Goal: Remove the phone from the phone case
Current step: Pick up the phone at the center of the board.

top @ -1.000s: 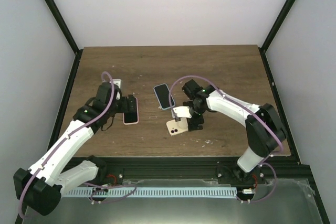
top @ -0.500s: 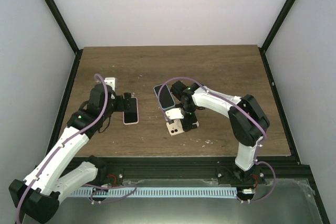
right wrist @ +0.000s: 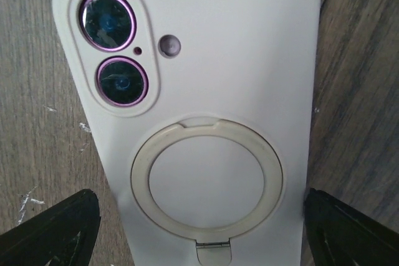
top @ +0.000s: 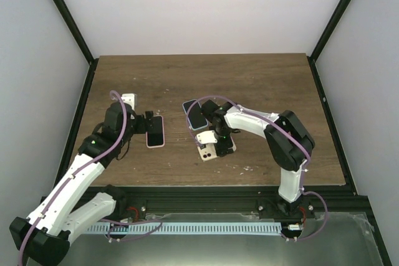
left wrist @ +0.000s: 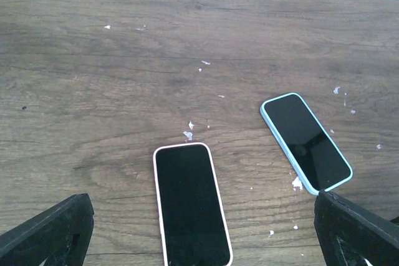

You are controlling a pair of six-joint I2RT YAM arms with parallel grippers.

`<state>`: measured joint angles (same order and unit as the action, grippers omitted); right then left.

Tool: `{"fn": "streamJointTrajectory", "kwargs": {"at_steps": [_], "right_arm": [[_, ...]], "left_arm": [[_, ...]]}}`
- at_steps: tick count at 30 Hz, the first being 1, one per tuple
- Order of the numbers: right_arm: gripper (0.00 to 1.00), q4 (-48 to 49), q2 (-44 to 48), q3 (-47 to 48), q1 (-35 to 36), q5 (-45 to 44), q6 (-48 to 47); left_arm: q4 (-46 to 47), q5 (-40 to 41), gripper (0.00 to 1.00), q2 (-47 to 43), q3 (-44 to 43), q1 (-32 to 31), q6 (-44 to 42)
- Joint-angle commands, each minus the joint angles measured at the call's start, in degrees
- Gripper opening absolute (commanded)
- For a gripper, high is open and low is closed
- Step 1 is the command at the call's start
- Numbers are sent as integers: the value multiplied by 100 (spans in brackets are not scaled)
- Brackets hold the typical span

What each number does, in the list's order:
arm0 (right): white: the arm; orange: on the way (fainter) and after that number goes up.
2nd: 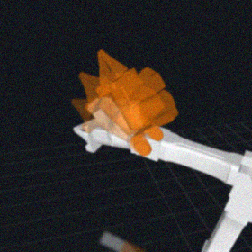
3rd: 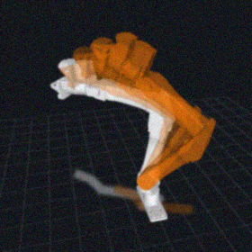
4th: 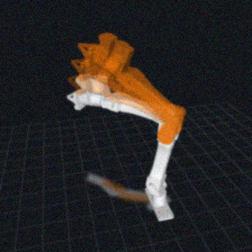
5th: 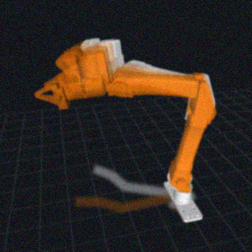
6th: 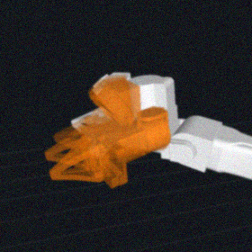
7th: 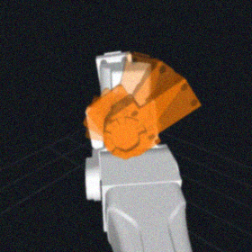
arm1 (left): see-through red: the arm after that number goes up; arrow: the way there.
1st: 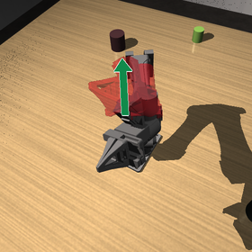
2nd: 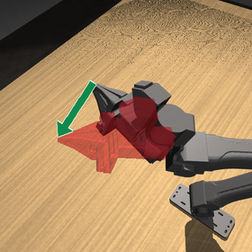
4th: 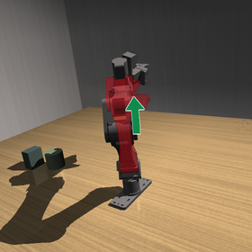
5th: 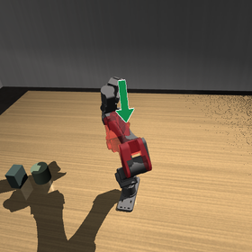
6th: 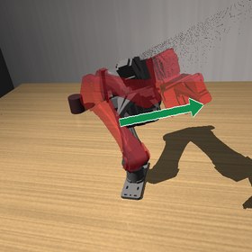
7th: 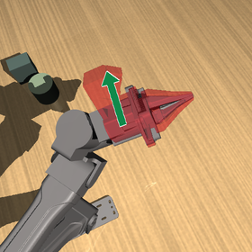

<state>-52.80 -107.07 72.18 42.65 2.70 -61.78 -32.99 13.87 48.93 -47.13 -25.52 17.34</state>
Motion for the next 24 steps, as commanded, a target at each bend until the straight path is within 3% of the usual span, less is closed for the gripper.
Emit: {"fn": "streamJointTrajectory", "kwargs": {"at_steps": [1, 13, 24], "right_arm": [[90, 74, 2, -71, 88, -77, 77], [89, 8, -274, 193, 164, -232, -28], [57, -187, -233, 31, 199, 67, 8]], "left_arm": [[127, -5, 98, -23, 29, 30, -93], [142, -67, 97, -6, 60, 30, -128], [164, -440, 97, 64, 48, 29, -250]]}}
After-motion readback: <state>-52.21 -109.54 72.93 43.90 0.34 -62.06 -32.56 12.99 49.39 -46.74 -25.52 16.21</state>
